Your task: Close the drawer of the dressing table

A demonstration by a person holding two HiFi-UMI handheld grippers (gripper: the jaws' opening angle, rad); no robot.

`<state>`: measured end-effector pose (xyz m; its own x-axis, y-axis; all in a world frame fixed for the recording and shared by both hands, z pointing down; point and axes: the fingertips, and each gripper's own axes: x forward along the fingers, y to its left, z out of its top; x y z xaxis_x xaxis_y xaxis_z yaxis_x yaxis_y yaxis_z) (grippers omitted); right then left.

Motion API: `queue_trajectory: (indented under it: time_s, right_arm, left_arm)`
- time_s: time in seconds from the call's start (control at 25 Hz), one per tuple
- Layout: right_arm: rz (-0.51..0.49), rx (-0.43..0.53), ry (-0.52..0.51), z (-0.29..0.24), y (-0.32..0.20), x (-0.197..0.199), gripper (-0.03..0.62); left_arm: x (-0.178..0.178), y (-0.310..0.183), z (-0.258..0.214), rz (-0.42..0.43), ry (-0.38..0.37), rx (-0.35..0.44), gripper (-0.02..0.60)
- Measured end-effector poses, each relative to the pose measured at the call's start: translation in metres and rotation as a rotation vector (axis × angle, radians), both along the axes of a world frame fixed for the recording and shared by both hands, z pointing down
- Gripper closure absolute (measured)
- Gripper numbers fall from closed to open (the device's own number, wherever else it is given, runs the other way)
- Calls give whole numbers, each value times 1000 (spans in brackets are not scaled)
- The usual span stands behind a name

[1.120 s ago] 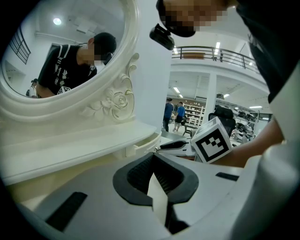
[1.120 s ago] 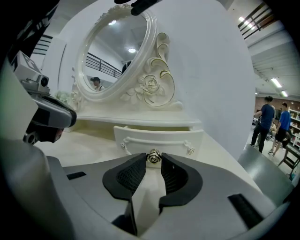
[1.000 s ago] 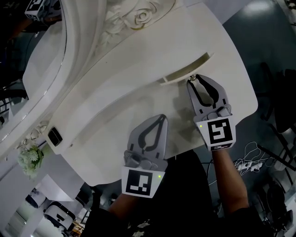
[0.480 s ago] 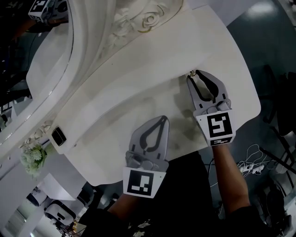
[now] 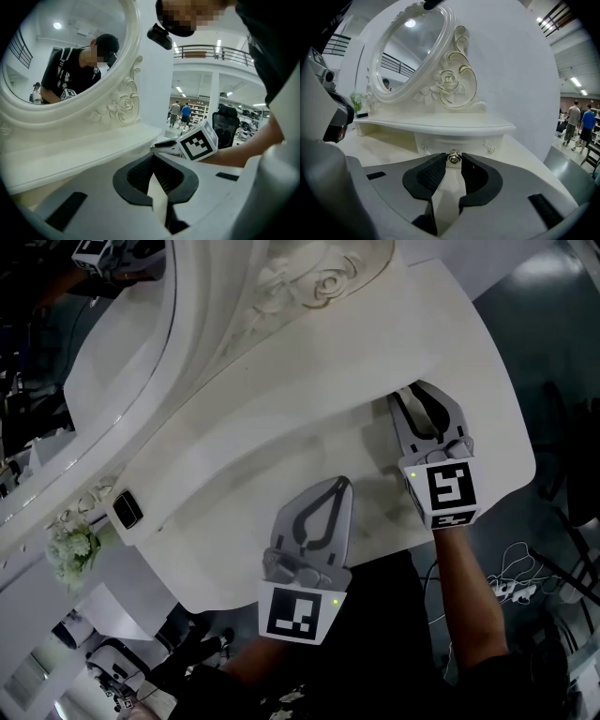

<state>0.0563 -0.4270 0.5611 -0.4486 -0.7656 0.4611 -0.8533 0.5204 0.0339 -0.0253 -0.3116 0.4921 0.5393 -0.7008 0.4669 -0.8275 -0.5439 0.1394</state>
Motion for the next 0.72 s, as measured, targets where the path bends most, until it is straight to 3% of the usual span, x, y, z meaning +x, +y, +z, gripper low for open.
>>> queue_trajectory:
  time_s: [0.16,0.28,0.4,0.48,0.56,0.72]
  right_arm:
    - [14,14,2,-2,-2,1,494]
    - [49,31,9,-3,2,12,433]
    - [79,61,22,-11,14,26,431]
    - [92,102,14,-28,25,35,459]
    - [98,146,-7,-50,42,41,571]
    - [93,220,-38,-100,76,46,592]
  left_arm:
    - [-2,2,-2,-10,-6,8,578]
    - [-3,6,-5,-9,-19,24,578]
    - [-8,9,-11,-28,-30,48,578]
    - [-11,10,-18,-61,-31,69,578]
    - [-16,11,-31,-120,-17,92,578]
    - [-20,18,-73,-191,-24,188,578]
